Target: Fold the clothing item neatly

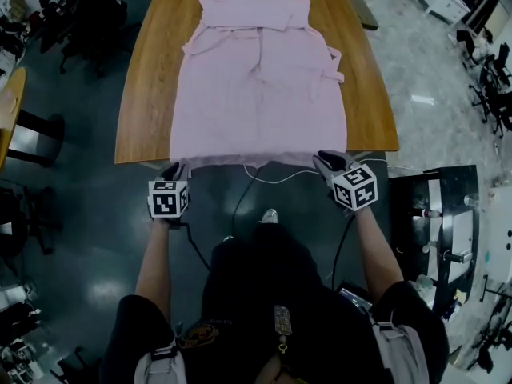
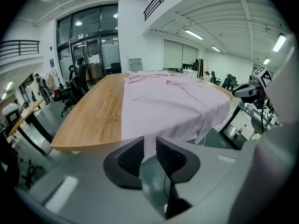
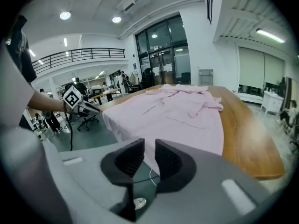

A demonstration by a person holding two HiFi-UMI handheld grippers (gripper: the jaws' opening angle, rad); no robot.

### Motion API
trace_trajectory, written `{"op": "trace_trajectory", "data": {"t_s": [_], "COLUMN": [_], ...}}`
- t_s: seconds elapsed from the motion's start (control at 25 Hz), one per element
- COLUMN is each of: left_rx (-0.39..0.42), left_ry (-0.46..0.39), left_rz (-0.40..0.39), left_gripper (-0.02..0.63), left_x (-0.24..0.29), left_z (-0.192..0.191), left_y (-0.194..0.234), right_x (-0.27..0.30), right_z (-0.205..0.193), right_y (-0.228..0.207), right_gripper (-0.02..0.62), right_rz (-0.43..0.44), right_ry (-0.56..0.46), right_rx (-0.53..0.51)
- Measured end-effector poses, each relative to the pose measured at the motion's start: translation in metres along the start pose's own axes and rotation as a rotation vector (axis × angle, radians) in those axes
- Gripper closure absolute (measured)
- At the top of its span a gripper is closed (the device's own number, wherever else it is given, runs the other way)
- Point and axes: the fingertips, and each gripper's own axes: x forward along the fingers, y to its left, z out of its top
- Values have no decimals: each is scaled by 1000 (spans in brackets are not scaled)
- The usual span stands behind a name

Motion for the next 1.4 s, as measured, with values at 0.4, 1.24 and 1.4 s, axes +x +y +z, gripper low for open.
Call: {"op": "trace_trajectory", "data": {"t_s": [0.4,1.24,1.4], "left_rx": [-57,-39,-24], "left_ry": [-15,-49,-85], "left_rz": [-102,-204,-246], "left_gripper": [398,198,195], "left_x": [6,85,101], "left_z": [-41,-54,-45], "left_y": [14,4,-7], "right_x": [2,34,53], "right_z": [-41,-125,-130], "right_y": [57,-84,-98], "right_gripper": [584,192,190], "right_rz": [-107,-161,-87], "right_ry": [42,107,99], "right_rx": [23,160,99]}}
